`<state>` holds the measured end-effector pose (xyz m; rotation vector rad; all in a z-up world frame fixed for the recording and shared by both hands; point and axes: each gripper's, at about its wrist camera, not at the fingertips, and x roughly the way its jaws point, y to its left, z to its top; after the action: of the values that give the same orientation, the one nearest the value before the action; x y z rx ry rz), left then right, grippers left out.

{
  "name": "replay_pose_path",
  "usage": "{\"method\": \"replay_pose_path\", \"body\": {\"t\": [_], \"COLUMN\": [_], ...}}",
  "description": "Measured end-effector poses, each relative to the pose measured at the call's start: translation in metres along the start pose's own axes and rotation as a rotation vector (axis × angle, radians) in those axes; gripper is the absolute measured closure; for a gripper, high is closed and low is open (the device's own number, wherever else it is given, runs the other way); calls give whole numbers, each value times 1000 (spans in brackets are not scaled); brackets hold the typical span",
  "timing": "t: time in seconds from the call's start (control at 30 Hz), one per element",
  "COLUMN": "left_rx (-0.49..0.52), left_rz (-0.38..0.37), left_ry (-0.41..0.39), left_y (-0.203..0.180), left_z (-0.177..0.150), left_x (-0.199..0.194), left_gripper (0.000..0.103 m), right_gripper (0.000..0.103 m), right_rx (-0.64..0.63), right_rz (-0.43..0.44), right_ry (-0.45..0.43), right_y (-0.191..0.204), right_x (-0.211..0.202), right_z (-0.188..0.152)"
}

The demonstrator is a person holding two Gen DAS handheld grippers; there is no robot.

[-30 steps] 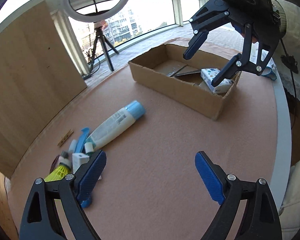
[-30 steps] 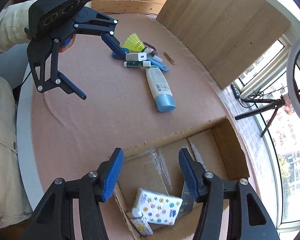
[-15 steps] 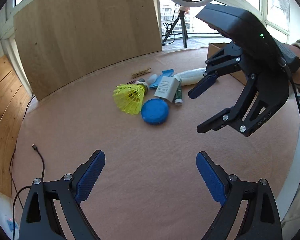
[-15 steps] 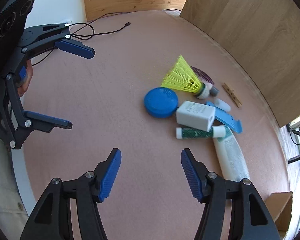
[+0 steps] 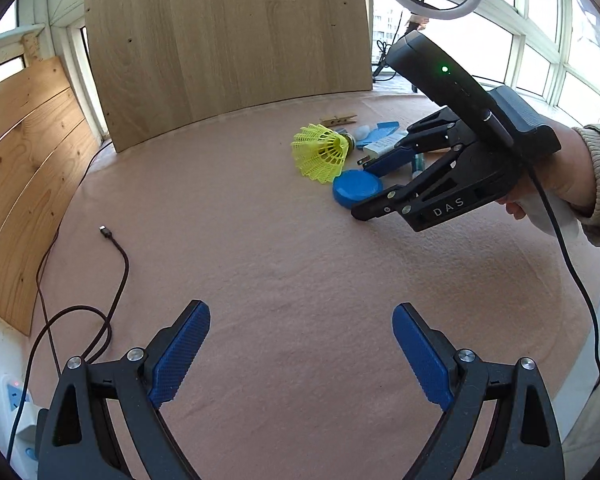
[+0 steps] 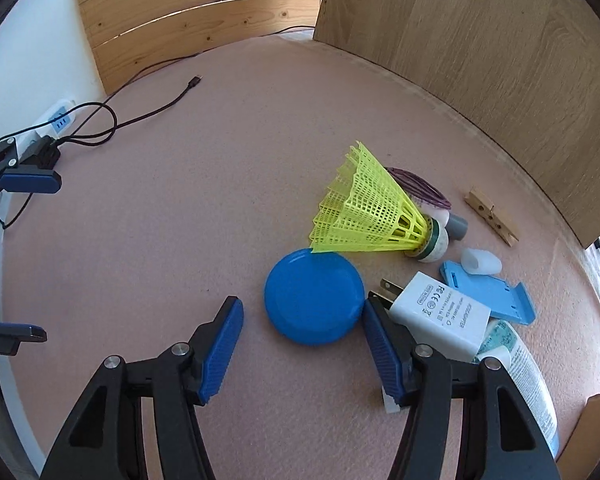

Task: Organize objects
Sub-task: 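Move the right tool back to the blue round tin, then lift the blue round tin with the right gripper while the left gripper grasps the white power adapter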

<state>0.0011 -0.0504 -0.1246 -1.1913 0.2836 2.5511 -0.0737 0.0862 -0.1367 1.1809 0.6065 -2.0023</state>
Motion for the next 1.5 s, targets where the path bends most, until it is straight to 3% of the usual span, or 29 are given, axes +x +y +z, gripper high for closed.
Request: {"method": "replay_pose_path", "body": {"t": [0.03, 0.23, 0.37, 0.47, 0.57, 0.83, 1.1, 1.2, 1.23, 1.27, 1.5], "left_rx": [-8, -56, -105, -59, -13, -65, -174, -191, -191, -187, -177], "left_rz": [0, -23, -72, -141, -125, -61, 28, 53, 48, 45, 28], "left_ry": [1, -24, -37, -36, -4, 17, 66, 56, 51, 46, 37], "left_y": [1, -6, -22, -45, -64, -99, -102, -99, -100, -101, -107], "left_z": [0, 13, 32, 49, 67, 103, 131, 133, 134, 134, 120], "left_x": [1, 14, 41, 65, 91, 129, 164, 165, 165, 164, 148], "left_gripper": [8, 8, 9, 18, 18, 15, 15, 27, 36, 37, 37], "right_gripper": [57, 58, 58, 58, 58, 57, 57, 57, 57, 57, 57], "right_rx": [6, -24, -2, 43, 110, 239, 278, 281, 283, 285, 301], "right_rz": [8, 81, 95, 80, 58, 4, -1, 1, 1, 0, -10], "right_ry": [-3, 10, 15, 18, 22, 4, -36, -43, -46, -49, -61], "right_y": [-2, 6, 4, -5, -18, -35, -37, -38, -39, -39, -38], "right_x": [0, -8, -28, -46, -65, -101, -109, -110, -110, -110, -110], "right_z": [1, -13, -48, -81, -115, -178, -188, -189, -190, -190, -189]}}
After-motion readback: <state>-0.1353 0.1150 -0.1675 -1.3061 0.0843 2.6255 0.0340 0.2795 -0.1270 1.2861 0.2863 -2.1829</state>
